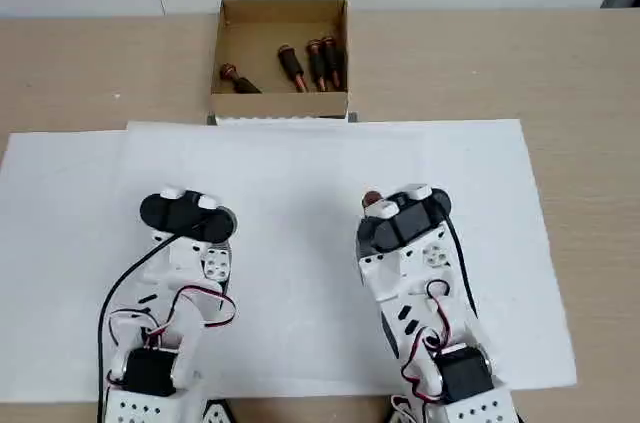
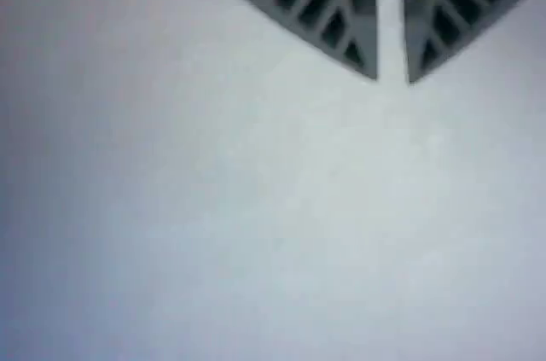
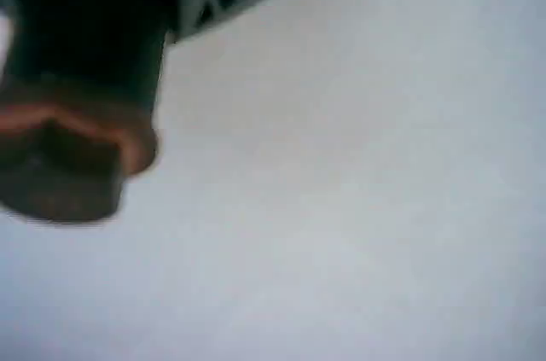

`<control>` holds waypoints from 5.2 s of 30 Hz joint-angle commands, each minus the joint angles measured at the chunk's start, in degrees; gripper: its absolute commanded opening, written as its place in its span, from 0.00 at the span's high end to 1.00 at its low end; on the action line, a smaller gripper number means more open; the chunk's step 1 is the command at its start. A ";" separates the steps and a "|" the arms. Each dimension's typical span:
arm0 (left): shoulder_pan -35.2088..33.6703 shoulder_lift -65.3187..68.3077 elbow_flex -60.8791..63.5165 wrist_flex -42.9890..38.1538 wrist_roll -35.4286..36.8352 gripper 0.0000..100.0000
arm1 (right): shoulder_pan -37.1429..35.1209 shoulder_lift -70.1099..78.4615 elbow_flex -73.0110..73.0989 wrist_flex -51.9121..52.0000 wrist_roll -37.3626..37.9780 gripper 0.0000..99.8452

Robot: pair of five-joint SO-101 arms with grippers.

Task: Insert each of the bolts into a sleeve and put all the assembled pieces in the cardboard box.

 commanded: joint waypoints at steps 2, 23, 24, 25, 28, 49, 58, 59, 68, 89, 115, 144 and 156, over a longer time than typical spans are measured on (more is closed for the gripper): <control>-0.35 -0.53 -0.22 0.26 -0.18 0.99 | 0.40 -0.22 -4.57 1.89 -1.32 1.00; -0.18 -0.53 -0.22 0.26 0.09 0.99 | 0.75 66.86 -54.42 -10.42 -1.32 1.00; -0.18 -0.53 -0.22 0.26 0.09 0.99 | 0.75 70.46 -57.58 -11.03 -1.32 1.00; -0.18 -0.53 -0.22 0.26 0.09 0.99 | 0.75 74.15 -60.84 -11.47 -1.32 1.00; -0.18 -0.53 -0.22 0.26 0.09 0.99 | 0.75 84.44 -71.47 -12.88 -1.23 1.00; -0.18 -0.53 -0.22 0.26 0.09 0.99 | 0.48 131.12 -118.68 -14.02 19.16 1.00; -0.18 -0.53 -0.22 0.26 0.09 0.99 | -0.22 141.49 -119.30 -23.08 26.20 0.99; -0.18 -0.53 -0.22 0.26 0.09 0.99 | -0.40 142.02 -119.30 -23.08 26.29 0.99; -0.18 -0.53 -0.22 0.26 0.09 0.99 | -0.57 143.78 -119.30 -22.99 26.29 0.83; -0.18 -0.53 -0.22 0.26 0.09 0.99 | 1.19 125.05 -119.30 -5.67 21.63 1.00; -0.18 -0.53 -0.22 0.26 0.09 0.99 | 13.76 86.46 -118.77 45.05 -5.89 1.00; -0.18 -0.53 -0.22 0.26 0.09 0.99 | 18.95 28.79 -26.64 10.86 -6.42 1.00; -0.18 -0.53 -0.22 0.35 0.09 0.99 | 19.03 -1.19 -1.23 8.57 -4.84 1.00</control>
